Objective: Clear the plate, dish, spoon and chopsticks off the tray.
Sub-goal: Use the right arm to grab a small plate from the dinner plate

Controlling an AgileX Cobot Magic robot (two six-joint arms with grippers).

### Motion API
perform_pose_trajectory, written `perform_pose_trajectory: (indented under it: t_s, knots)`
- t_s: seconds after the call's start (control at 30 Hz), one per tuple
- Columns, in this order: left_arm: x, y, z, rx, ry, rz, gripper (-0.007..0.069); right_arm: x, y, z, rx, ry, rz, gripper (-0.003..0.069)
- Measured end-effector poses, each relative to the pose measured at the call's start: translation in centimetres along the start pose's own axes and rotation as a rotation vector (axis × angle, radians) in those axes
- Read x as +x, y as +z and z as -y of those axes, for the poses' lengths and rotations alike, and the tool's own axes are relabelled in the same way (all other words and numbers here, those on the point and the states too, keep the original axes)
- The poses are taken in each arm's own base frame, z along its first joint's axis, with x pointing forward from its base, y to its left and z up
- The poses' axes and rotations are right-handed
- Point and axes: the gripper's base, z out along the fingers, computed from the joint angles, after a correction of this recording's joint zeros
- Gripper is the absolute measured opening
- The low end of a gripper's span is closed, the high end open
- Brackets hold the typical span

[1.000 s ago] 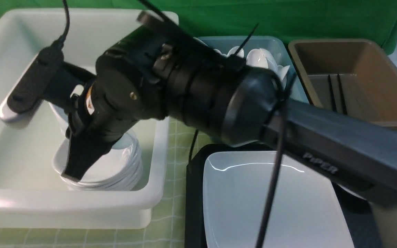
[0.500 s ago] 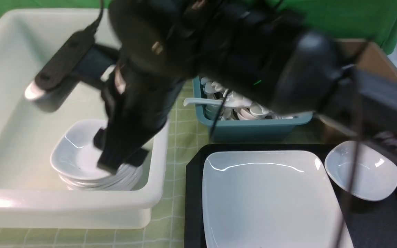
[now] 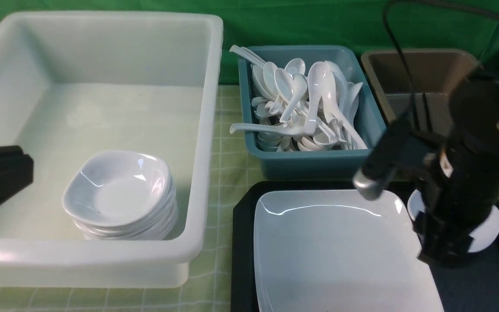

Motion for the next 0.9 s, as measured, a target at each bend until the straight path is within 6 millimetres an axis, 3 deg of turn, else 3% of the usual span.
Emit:
perform_pose_trajectory:
  t_s: [0.03, 0.07, 0.13, 0.3, 0.6, 0.73, 0.9]
  knots:
    - [0.0, 0.1, 0.0, 0.001, 0.001, 0.001, 0.0023, 1.2, 1.9, 1.0, -0.002, 0.037, -0.001, 0.0447]
    - [0.0, 0.2, 0.0, 0.001, 0.001, 0.003, 0.0023, 1.2, 2.1, 1.2, 0.003, 0.042, 0.014, 0.0451]
    - [-0.1, 0.2, 0.0, 0.001, 0.002, 0.01, 0.0023, 2.2, 4.5, 2.5, 0.009, 0.098, 0.051, 0.0501]
    - [-0.2, 0.2, 0.0, 0.002, 0.0, 0.016, 0.0023, 2.1, 7.4, 4.1, 0.032, 0.14, 0.107, 0.0519]
    - [-0.2, 0.2, 0.0, 0.002, 0.003, 0.016, 0.0023, 1.9, 11.0, 4.8, 0.016, 0.122, 0.052, 0.04]
    - [-0.2, 0.2, 0.0, 0.002, 0.003, 0.016, 0.0023, 1.8, 11.3, 4.8, 0.014, 0.112, 0.051, 0.0352]
    - [-0.2, 0.2, 0.0, 0.002, 0.004, 0.016, 0.0023, 1.5, 10.7, 4.7, 0.025, 0.07, 0.029, 0.0202]
